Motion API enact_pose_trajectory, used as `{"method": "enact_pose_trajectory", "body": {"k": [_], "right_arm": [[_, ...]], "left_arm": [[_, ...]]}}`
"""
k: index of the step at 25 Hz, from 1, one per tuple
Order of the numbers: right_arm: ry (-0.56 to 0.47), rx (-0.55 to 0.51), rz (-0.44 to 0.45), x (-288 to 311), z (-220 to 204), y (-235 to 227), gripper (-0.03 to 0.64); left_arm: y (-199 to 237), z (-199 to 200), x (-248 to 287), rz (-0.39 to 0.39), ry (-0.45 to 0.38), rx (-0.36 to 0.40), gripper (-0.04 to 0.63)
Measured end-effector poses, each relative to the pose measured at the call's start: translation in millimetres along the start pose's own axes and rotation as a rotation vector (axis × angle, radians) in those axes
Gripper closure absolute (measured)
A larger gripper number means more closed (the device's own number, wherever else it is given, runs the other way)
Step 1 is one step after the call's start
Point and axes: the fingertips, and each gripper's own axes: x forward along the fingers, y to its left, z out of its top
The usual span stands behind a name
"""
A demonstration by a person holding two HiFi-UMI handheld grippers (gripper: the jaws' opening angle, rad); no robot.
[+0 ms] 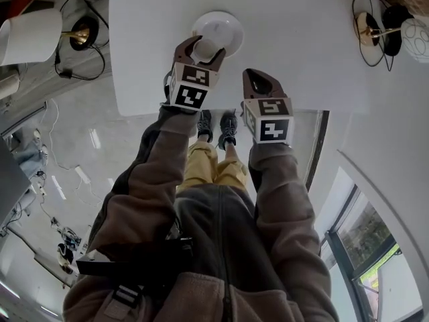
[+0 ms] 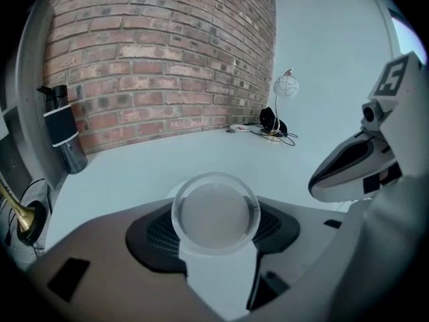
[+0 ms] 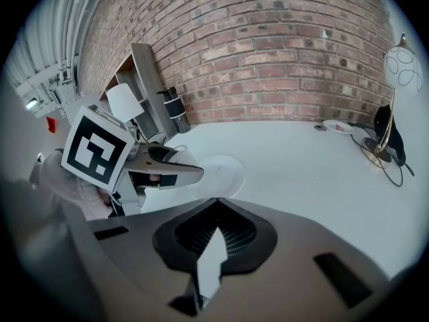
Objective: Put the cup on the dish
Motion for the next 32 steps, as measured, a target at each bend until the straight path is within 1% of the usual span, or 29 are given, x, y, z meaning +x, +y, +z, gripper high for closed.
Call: {"method": "enact_pose_trajectory", "body": {"k": [9,13,24,28,32], "right_arm": [[-0.002,0.016,-0.015,2.1,-2.0,-9.4,0.617],[-0.002,0.024,-0.013,0.6,-7.0,-9.7,0.617],[-0.008,0.041,-0.03,-11.5,-16.4,-15.6,0.617],[-0.007,0.055,-0.042,-16.2,-22.1,-16.4,0.616],[-0.003,0.063,-0.048,-21.9,-26.6,-17.9,0.617]], "left_arm": [[5.6,-1.6,29.3,-0.002,0.027,0.043,0.33],[7.7,-1.0,38.4,-0.004,0.036,0.048,0.33],[8.9,-3.7,50.2,-0.012,0.106,0.059,0.33],[9.9,-0.8,53.7,-0.011,0.101,0.068,0.328],[6.9,-2.7,55.7,-0.034,0.1,0.069,0.328]]}}
